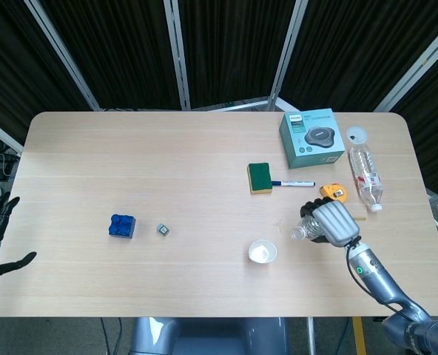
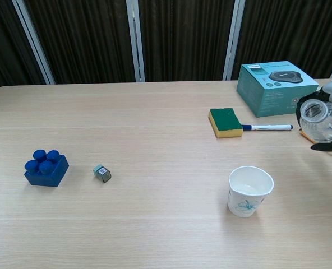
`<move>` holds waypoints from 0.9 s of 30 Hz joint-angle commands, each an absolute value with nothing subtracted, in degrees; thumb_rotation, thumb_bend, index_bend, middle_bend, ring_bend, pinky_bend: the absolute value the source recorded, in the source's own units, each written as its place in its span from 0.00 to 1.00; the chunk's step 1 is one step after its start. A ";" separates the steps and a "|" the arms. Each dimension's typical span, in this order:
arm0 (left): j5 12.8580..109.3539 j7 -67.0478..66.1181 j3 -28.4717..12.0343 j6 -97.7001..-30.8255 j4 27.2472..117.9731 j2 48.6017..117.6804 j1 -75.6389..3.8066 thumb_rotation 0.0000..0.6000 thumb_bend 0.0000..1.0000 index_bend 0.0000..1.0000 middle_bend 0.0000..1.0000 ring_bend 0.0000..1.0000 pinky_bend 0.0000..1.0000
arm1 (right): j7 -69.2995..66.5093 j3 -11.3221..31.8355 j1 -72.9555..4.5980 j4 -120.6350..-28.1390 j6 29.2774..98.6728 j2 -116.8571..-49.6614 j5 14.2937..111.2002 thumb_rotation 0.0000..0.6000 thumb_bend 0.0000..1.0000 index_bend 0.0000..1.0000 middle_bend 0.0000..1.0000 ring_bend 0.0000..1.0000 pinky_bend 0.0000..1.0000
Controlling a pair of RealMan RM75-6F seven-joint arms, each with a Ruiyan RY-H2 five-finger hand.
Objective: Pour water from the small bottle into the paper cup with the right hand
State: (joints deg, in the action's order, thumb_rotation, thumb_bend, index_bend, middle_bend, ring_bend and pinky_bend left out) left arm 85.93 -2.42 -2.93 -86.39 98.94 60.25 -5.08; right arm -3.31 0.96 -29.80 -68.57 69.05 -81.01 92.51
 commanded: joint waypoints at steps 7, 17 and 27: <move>85.93 -2.36 -2.83 -86.50 98.95 60.12 -4.88 1.00 0.00 0.00 0.00 0.00 0.00 | 9.96 0.76 -30.00 -74.81 65.92 -79.34 91.15 1.00 0.41 0.50 0.59 0.55 0.48; 85.49 -3.13 -2.83 -85.93 98.80 60.45 -5.03 1.00 0.00 0.00 0.00 0.00 0.00 | 19.46 2.43 -31.45 -76.54 61.35 -80.60 86.88 1.00 0.41 0.50 0.59 0.55 0.48; 85.34 -3.18 -2.93 -85.57 98.23 60.85 -5.26 1.00 0.00 0.00 0.00 0.00 0.00 | 25.04 2.61 -32.02 -76.77 60.17 -82.25 85.30 1.00 0.41 0.50 0.59 0.56 0.48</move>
